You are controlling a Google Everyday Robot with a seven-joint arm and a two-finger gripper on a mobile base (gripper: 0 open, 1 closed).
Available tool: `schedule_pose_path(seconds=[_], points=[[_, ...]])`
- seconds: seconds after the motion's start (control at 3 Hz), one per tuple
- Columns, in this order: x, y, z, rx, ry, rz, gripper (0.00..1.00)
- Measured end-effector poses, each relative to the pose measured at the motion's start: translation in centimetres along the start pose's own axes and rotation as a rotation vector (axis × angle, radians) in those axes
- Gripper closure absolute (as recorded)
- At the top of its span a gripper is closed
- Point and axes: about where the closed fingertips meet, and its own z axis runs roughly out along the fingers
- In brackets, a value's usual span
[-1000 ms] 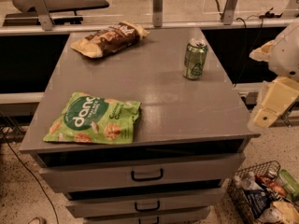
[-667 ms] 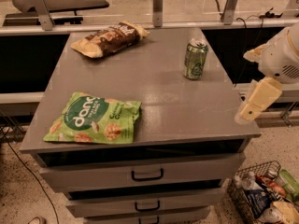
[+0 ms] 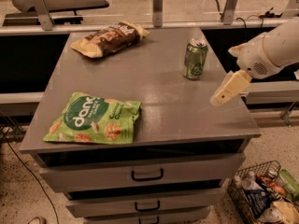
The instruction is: Knock green can over
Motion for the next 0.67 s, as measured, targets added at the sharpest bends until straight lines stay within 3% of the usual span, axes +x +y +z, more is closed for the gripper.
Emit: schedule_pose_path(seconds=[0.67], points=[[-2.3,-4.4,5.0,0.057,-0.186,0.072,0.00]])
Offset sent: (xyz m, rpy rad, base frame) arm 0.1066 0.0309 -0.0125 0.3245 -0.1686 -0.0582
